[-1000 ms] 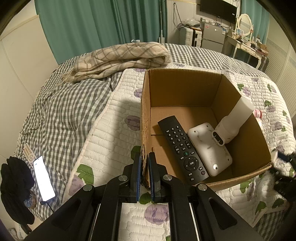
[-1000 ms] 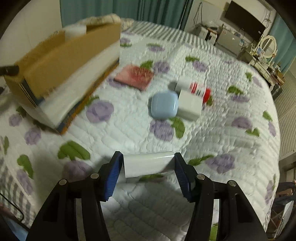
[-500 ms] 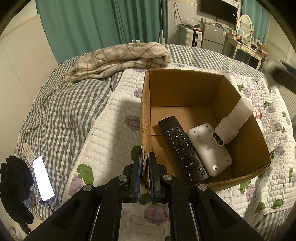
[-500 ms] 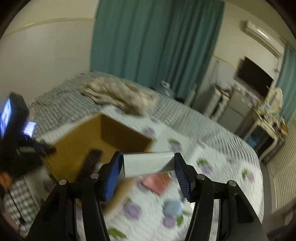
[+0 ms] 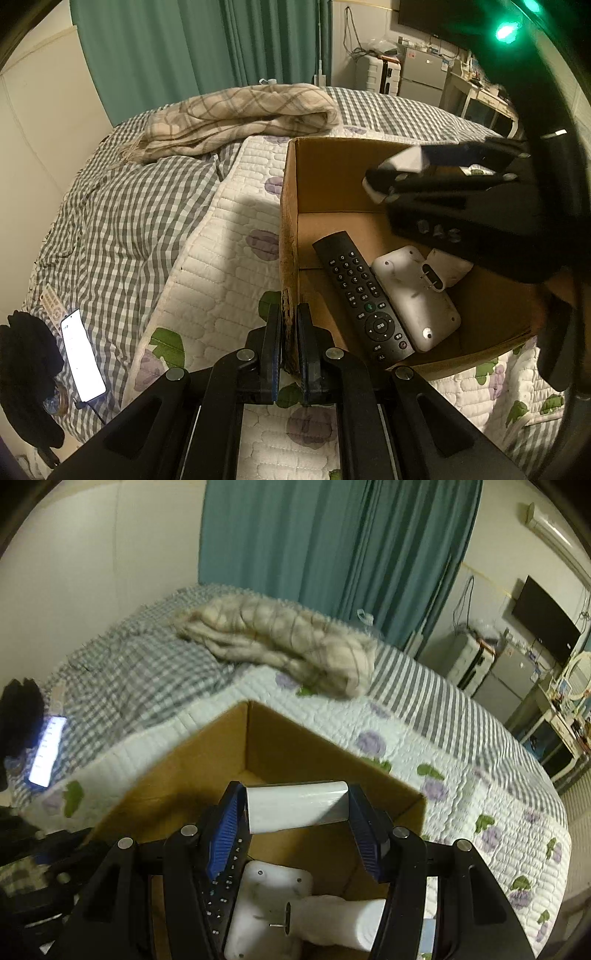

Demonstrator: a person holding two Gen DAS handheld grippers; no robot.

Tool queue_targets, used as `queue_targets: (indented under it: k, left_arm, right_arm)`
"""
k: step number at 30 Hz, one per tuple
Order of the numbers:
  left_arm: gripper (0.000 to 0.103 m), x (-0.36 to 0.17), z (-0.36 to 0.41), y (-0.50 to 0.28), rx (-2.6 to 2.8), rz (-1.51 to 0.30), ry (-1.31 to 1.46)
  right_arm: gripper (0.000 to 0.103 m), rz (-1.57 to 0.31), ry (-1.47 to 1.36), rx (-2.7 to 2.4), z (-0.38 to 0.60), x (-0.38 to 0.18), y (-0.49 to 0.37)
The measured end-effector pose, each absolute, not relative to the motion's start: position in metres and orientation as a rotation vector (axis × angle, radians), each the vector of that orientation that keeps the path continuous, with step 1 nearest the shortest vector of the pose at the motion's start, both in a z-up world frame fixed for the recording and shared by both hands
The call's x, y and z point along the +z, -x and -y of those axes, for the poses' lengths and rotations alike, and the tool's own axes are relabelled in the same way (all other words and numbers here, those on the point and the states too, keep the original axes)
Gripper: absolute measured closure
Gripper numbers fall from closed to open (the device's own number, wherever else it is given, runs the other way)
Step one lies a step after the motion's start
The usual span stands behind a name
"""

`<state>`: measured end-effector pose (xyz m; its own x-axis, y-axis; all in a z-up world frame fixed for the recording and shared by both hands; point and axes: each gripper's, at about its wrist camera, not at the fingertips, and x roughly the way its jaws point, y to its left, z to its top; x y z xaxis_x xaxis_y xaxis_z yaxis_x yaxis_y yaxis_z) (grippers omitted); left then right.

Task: Organize rigid objects
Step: 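Carry the white cube into the box, release it, and withdraw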

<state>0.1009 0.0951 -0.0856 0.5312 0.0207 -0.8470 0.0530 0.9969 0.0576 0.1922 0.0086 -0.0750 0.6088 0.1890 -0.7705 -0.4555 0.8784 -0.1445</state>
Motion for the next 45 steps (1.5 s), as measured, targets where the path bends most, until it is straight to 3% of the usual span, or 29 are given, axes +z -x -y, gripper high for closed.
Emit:
queue_targets:
  k: [9,11,13,16,28,34,45]
  left_arm:
    - [0.095,-0.085,-0.095,-0.101,-0.018,-1.012,-0.077]
    - [0.095,-0.085,-0.095,-0.101,-0.018,-1.012,-0.078]
    - [0.095,-0.085,-0.095,-0.101,-0.018,-1.011,-0.084]
    - [0.095,-0.084,-0.097,-0.101,-0.017,-1.010,-0.084]
    - [0.095,-0.085,-0.097,-0.100,-0.012,-1.010,-0.091]
    - [0.095,-0.086,-0.096,-0.099,-0.007,-1.011,-0.097]
    - [0.095,-0.085,-0.093,-0.100,0.009,-1.014,-0.115]
  right_arm:
    - [0.046,-0.883,0.346,0.407,-0.010,-0.084,-0.190]
    - [0.038,-0.854,0.341,0.398,-0.009,-0.077,-0.186]
    - [0.020,-0.813,0.324,0.395,-0.004,-0.063,-0.180]
    - [0.014,-0.762,0.294,0.402,0.010,-0.039,-0.173]
    - [0.010,-0.656,0.202,0.190,0.131,0.014,-0.152]
    - [0.010,-0.716,0.120,0.063,0.193,-0.022,-0.149]
    - [0.010,-0.939,0.021,0.000,0.235,-0.145,-0.145]
